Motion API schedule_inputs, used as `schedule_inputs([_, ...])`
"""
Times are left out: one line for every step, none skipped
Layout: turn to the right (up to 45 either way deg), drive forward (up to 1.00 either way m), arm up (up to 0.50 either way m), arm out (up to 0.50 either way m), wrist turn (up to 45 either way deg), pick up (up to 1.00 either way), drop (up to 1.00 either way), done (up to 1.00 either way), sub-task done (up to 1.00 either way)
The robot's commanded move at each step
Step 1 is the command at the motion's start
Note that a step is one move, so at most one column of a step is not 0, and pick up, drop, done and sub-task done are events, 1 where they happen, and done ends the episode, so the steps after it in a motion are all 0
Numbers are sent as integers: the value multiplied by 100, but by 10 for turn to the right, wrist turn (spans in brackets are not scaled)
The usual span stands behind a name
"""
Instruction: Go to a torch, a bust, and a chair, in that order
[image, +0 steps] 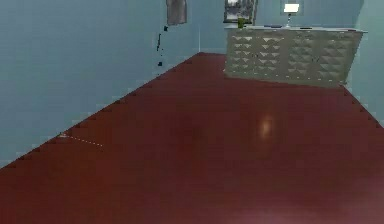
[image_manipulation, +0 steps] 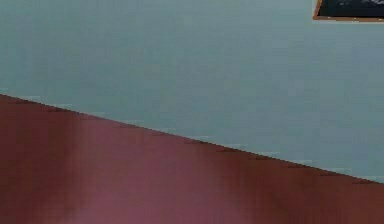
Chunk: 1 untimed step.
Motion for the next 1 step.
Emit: schedule_inputs([0,100,0,0,0,0,0,0,0])
